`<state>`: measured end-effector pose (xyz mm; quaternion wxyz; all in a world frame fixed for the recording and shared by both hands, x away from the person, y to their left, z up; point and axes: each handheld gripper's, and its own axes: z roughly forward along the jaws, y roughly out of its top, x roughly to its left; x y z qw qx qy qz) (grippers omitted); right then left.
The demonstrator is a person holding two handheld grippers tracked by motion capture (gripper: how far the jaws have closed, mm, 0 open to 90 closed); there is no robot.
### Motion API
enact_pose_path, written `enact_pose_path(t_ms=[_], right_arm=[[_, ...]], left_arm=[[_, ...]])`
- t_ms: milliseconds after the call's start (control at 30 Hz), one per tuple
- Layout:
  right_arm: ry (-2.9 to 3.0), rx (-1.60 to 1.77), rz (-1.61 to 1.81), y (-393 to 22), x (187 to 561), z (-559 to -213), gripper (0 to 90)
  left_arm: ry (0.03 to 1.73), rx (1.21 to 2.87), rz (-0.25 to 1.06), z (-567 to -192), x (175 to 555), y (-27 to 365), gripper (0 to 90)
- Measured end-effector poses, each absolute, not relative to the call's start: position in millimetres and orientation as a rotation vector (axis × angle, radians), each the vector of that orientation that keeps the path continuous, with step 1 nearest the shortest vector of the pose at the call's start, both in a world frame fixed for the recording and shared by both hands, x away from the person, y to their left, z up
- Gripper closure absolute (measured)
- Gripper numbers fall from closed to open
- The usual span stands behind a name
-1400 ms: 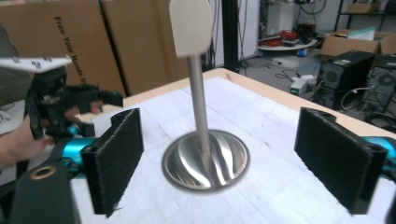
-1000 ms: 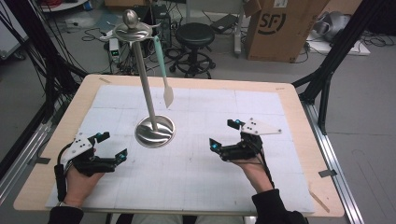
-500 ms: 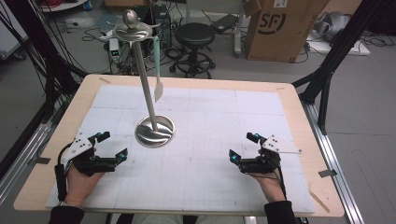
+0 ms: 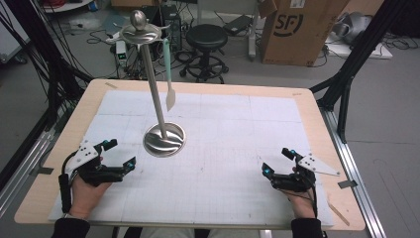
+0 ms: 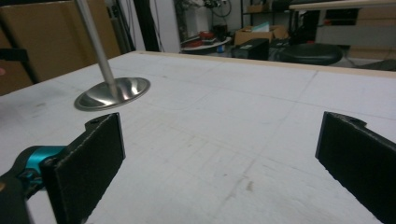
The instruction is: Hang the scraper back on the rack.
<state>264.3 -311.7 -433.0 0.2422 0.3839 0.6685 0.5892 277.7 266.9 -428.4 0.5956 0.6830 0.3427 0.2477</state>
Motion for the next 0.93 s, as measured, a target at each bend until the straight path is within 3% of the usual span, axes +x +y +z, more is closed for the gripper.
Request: enact_pose_path(t_ms=[933], right_arm=[[1.689,1.194,1.523,-347.1,251.1,-446.2,0.4]], left_arm=[[0.85,1.588,0.61,-429.4,280.8,268.2,2.3]])
